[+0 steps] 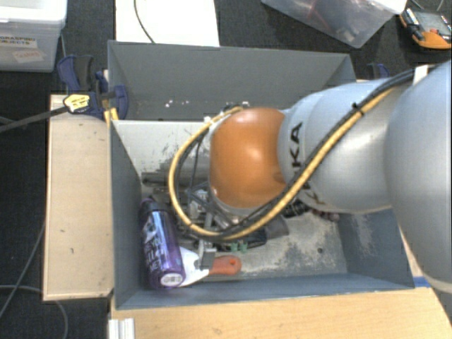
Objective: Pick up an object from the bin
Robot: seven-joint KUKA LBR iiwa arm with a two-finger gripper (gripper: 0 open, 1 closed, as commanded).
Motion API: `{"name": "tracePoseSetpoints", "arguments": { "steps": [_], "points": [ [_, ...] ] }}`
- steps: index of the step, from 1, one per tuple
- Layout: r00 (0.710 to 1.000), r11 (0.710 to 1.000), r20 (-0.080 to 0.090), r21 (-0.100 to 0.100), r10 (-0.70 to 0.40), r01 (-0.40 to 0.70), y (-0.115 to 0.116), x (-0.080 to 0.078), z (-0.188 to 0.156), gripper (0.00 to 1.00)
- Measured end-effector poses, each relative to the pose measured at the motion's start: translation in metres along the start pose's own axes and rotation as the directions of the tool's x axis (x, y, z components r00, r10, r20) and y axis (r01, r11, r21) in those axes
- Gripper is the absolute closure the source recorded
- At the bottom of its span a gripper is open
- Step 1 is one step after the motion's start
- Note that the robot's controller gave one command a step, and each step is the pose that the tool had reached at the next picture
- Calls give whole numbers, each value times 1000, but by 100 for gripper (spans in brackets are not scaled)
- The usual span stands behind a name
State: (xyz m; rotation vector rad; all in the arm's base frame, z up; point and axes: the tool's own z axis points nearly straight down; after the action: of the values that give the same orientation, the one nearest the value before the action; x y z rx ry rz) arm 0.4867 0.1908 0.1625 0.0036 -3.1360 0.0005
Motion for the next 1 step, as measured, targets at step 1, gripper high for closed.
{"name": "tracePoseSetpoints", "arguments": {
  "steps": [1],
  "points": [
    [1000, 1000, 7, -2, 6, -6, -1, -2, -3, 0]
  ]
}}
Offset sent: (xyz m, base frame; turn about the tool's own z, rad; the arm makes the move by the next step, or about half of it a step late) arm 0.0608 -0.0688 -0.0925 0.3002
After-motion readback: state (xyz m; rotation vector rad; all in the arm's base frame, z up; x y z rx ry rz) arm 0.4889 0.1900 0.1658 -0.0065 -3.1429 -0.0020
